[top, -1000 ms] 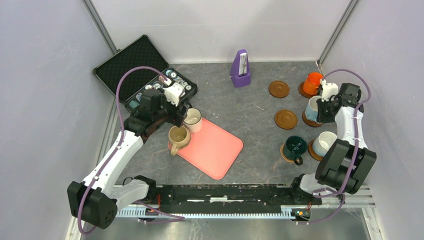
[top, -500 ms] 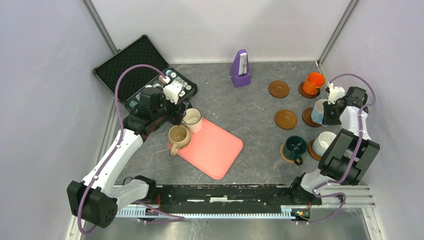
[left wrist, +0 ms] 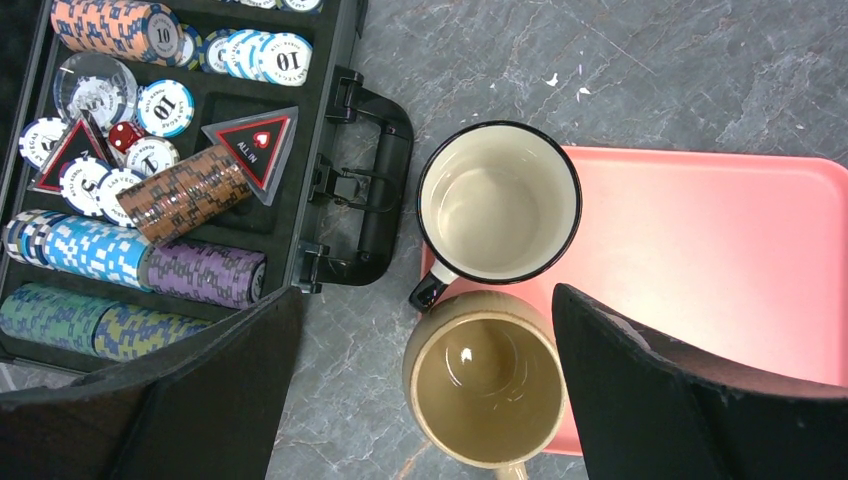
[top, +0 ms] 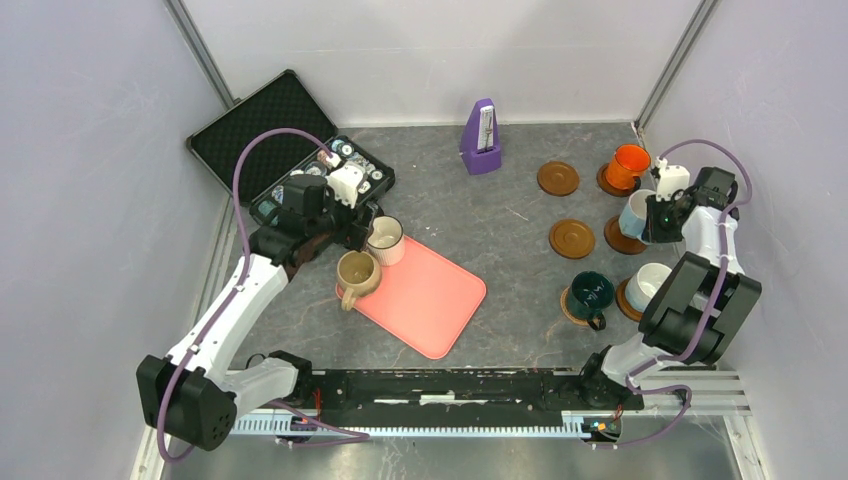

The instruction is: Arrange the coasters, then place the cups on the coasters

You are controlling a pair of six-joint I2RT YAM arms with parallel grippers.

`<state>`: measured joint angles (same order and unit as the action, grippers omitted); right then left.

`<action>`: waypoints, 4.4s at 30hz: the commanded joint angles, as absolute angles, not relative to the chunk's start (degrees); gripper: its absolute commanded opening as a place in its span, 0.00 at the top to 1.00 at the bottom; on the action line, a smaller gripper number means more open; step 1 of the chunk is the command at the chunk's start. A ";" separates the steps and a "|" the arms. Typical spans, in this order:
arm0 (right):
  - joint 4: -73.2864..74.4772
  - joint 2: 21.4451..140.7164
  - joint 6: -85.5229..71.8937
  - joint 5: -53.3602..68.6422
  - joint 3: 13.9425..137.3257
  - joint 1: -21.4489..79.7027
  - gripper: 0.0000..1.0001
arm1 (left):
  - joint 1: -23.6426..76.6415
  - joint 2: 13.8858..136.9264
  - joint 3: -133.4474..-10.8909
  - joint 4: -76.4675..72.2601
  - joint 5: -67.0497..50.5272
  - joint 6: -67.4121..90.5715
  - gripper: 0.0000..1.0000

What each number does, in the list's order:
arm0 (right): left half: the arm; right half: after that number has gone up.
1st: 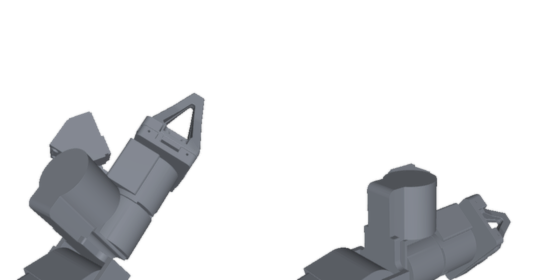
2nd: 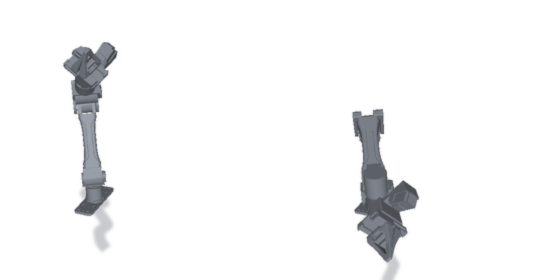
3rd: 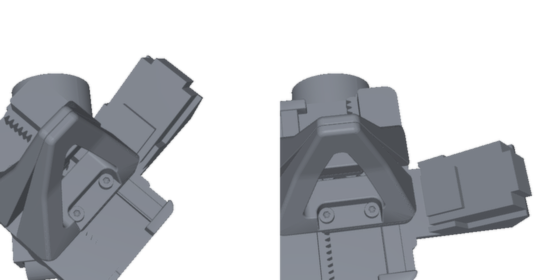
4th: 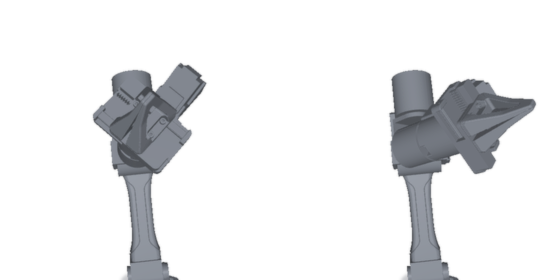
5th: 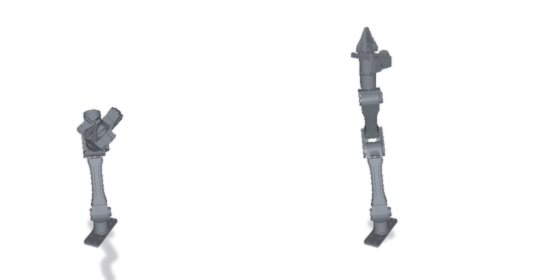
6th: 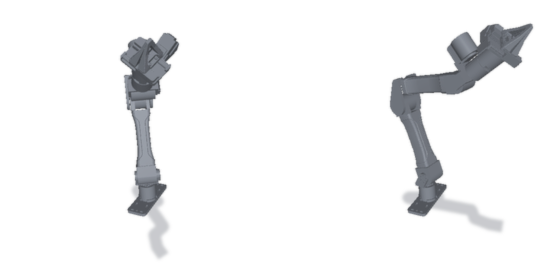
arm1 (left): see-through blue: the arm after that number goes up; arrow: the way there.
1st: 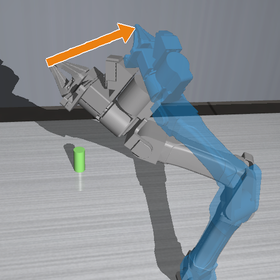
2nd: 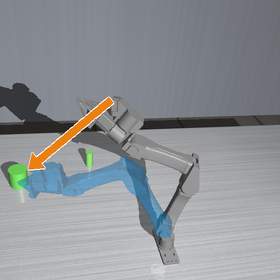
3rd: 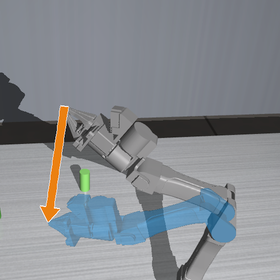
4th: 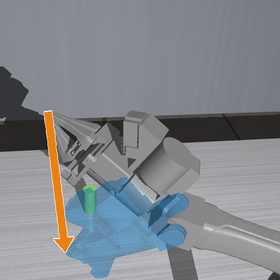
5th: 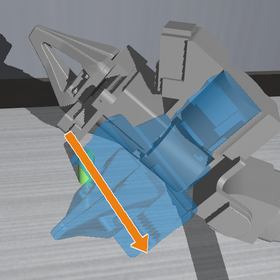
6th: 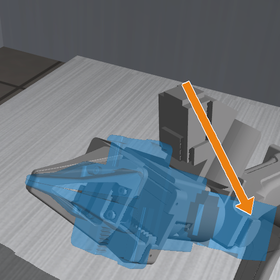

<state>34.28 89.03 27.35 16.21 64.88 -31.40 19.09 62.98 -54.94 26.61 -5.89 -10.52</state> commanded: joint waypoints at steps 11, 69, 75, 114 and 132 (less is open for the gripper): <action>32.42 90.86 27.83 18.72 68.21 -32.07 1.00 | 19.13 63.75 -58.10 26.32 -5.21 -8.17 0.00; 53.10 94.08 37.44 26.09 94.34 -33.11 0.02 | 17.49 66.60 -61.95 41.25 -7.39 -15.67 0.00; 55.85 96.61 36.48 27.28 104.11 -27.67 0.02 | 13.33 72.82 -66.42 45.82 -10.98 -22.07 0.00; 55.76 92.36 33.32 33.50 94.95 -4.44 0.02 | 13.47 79.05 -53.66 51.36 -26.10 -64.96 0.22; 54.42 92.29 32.85 32.55 89.10 -4.39 0.02 | 35.37 76.14 -47.21 23.18 -12.71 -12.30 0.21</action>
